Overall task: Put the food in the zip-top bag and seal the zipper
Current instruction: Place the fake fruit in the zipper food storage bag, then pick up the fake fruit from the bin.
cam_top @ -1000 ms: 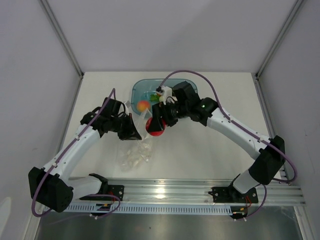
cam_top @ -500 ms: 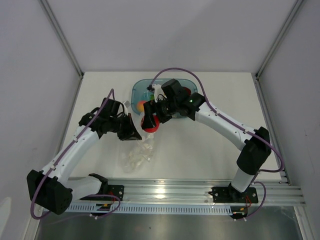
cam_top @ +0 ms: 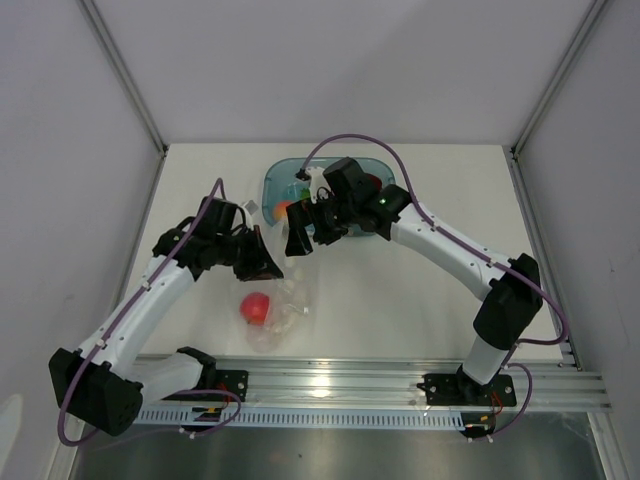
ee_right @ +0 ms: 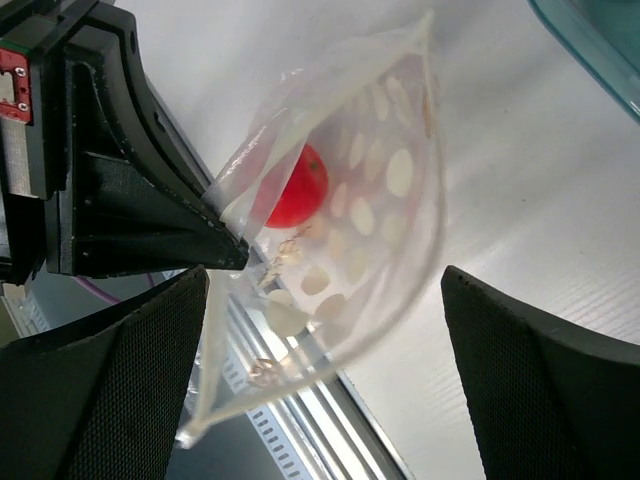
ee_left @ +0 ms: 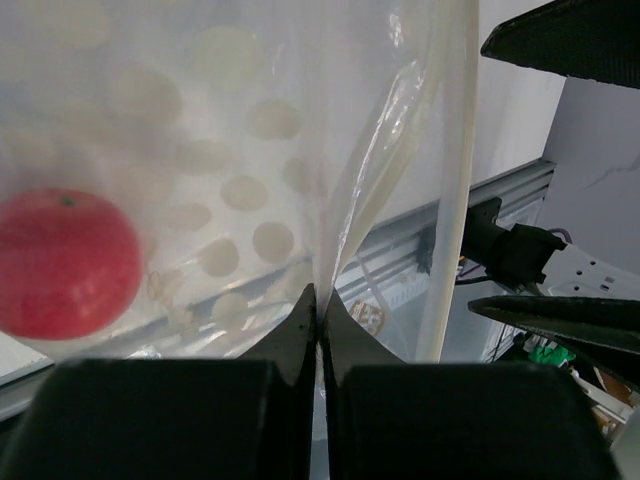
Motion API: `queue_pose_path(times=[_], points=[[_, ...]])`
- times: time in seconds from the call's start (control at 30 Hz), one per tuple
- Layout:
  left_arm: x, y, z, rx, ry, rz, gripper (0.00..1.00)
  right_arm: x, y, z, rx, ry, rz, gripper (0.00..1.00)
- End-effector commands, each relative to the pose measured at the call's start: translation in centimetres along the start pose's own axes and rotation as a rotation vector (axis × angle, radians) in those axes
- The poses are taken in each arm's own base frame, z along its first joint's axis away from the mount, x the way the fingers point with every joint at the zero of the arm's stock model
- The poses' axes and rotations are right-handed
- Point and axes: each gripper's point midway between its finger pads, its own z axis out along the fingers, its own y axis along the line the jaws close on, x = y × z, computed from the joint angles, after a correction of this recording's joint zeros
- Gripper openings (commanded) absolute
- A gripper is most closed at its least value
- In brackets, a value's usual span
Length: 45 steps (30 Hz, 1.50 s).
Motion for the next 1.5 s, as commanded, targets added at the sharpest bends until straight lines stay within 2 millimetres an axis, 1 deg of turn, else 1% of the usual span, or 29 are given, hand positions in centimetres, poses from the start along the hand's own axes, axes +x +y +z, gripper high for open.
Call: queue_pose_path(times=[0.0, 0.1, 0.13, 0.2, 0.23, 0.3, 0.33, 0.37, 0.4, 0.43, 0.47, 0.5, 0.53, 0.57, 0.6, 0.67, 0.7, 0.73, 0.77, 0.8, 0.87, 0.9, 0.93, 1.0, 1.03, 1.13, 1.33, 1.37, 1.47], points=[[-1.3, -2.3, -1.8, 0.073, -0.071, 0.018, 0.01, -2.8, 1.2, -2.0, 0.009, -0.091, -0.051, 0.99], [-1.3, -2.2, -2.1, 0.066, -0.081, 0.022, 0.01, -4.1, -0.2, -2.3, 0.053, -0.126, -0.003, 0.99], [-1.3, -2.2, -2.2, 0.064, -0.084, 0.024, 0.01, -5.2, -1.4, -2.9, 0.082, -0.152, 0.026, 0.99], [-1.3, -1.9, -2.3, 0.050, -0.090, 0.025, 0.00, -6.1, -3.0, -3.2, 0.104, -0.171, 0.074, 0.99], [-1.2, -1.7, -2.3, 0.042, -0.091, 0.026, 0.01, -6.7, -4.5, -3.5, 0.112, -0.184, 0.115, 0.98], [-1.2, -1.3, -2.4, 0.019, -0.096, 0.031, 0.01, -8.4, -5.4, -4.3, 0.112, -0.232, 0.128, 0.97], [-1.1, -1.0, -2.4, 0.009, -0.091, 0.030, 0.01, -9.0, -6.1, -4.4, 0.118, -0.247, 0.139, 0.97], [-1.0, -0.7, -2.3, 0.001, -0.089, 0.030, 0.01, -10.2, -7.1, -5.2, 0.132, -0.284, 0.145, 0.97], [-0.9, -0.5, -2.2, -0.004, -0.087, 0.026, 0.01, -10.8, -7.7, -5.5, 0.141, -0.299, 0.150, 0.97], [-0.8, -0.4, -2.2, -0.003, -0.087, 0.025, 0.01, -11.3, -8.2, -5.7, 0.150, -0.310, 0.155, 0.96], [-0.5, -0.1, -2.0, -0.010, -0.080, 0.020, 0.00, -11.6, -9.7, -5.6, 0.176, -0.312, 0.174, 0.96], [-0.5, -0.1, -1.9, -0.006, -0.082, 0.020, 0.01, -12.4, -10.2, -5.9, 0.190, -0.333, 0.177, 0.96], [-0.5, -0.1, -1.9, -0.004, -0.083, 0.022, 0.00, -12.7, -11.0, -5.9, 0.207, -0.338, 0.184, 0.96], [-0.4, 0.1, -1.8, -0.007, -0.079, 0.026, 0.01, -12.5, -12.3, -5.1, 0.230, -0.328, 0.204, 0.95], [-0.4, 0.3, -1.8, -0.010, -0.079, 0.027, 0.01, -12.8, -13.7, -5.3, 0.269, -0.340, 0.220, 0.95], [-0.4, 0.3, -1.8, -0.013, -0.079, 0.038, 0.00, -12.1, -15.5, -4.7, 0.316, -0.304, 0.240, 0.94], [-0.3, 0.4, -1.7, -0.015, -0.076, 0.042, 0.01, -11.4, -17.7, -3.8, 0.389, -0.277, 0.247, 0.93], [-0.2, 0.6, -1.7, -0.020, -0.072, 0.043, 0.00, -11.3, -18.6, -3.8, 0.430, -0.272, 0.251, 0.93], [-0.1, 0.7, -1.7, -0.023, -0.070, 0.049, 0.00, -10.4, -19.6, -3.5, 0.475, -0.239, 0.271, 0.93], [0.0, 1.0, -1.6, -0.031, -0.069, 0.049, 0.01, -9.7, -21.8, -3.2, 0.553, -0.225, 0.301, 0.92], [-0.1, 1.2, -1.6, -0.039, -0.071, 0.055, 0.01, -8.1, -23.4, -2.8, 0.616, -0.179, 0.353, 0.92], [0.0, 1.3, -1.5, -0.042, -0.067, 0.054, 0.00, -7.4, -24.9, -2.4, 0.660, -0.166, 0.390, 0.92], [0.0, 1.4, -1.4, -0.044, -0.066, 0.053, 0.01, -6.9, -26.1, -2.7, 0.703, -0.163, 0.412, 0.92], [-0.3, 1.2, -1.3, -0.041, -0.067, 0.058, 0.01, -5.8, -27.1, -2.4, 0.739, -0.132, 0.437, 0.91], [-0.4, 1.2, -1.2, -0.040, -0.065, 0.057, 0.01, -5.1, -28.3, -2.4, 0.787, -0.118, 0.444, 0.92], [-0.9, 1.1, -1.1, -0.041, -0.063, 0.065, 0.01, -4.1, -29.8, -2.1, 0.840, -0.086, 0.422, 0.89], [-1.3, 0.9, -0.6, -0.033, -0.044, 0.071, 0.01, -3.0, -32.7, -2.3, 0.960, -0.060, 0.397, 0.82], [-1.3, 0.8, -0.6, -0.032, -0.041, 0.075, 0.01, -2.5, -33.2, -2.1, 0.970, -0.046, 0.408, 0.81], [-1.5, 1.0, -0.6, -0.039, -0.044, 0.079, 0.01, -2.4, -34.0, -1.5, 0.976, -0.040, 0.408, 0.80]])
